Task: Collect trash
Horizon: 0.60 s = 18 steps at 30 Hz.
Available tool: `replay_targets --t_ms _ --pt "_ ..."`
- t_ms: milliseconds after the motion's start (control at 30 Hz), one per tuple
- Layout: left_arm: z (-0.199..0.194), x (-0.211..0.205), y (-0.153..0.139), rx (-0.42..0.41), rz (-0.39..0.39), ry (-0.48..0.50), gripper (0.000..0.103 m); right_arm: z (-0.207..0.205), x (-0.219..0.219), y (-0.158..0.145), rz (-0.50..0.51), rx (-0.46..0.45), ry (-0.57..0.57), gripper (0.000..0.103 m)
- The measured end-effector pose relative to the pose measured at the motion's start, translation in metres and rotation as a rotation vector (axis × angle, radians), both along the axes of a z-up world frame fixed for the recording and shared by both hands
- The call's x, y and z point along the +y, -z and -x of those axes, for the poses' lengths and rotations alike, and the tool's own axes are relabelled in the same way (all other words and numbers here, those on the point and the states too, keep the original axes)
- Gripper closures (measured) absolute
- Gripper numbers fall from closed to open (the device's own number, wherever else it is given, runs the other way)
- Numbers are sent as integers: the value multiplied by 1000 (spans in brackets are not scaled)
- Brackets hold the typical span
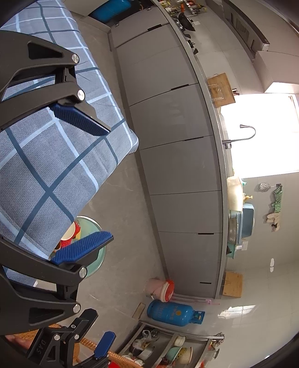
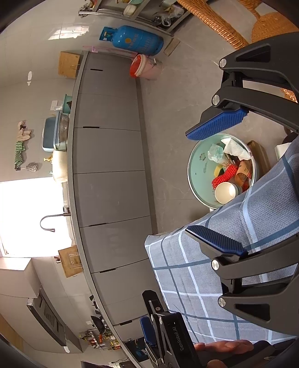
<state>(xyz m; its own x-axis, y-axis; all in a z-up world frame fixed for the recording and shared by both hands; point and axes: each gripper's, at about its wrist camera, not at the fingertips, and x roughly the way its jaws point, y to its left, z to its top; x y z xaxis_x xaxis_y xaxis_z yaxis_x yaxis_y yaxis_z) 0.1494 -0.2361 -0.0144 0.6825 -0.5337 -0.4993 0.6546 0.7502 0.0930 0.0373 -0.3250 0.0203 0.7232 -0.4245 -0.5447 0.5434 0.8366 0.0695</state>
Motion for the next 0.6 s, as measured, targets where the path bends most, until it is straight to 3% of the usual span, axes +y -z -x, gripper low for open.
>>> replay_targets --t_ms 300,367,600 --pt "-3 3 2 8 -4 -4 18 2 -1 -1 2 -4 3 26" --pt "-3 3 2 1 -7 -16 6 3 -1 -2 3 -7 5 26" --pt "-4 4 0 -1 -5 -30 4 8 0 -7 10 -21 9 26"
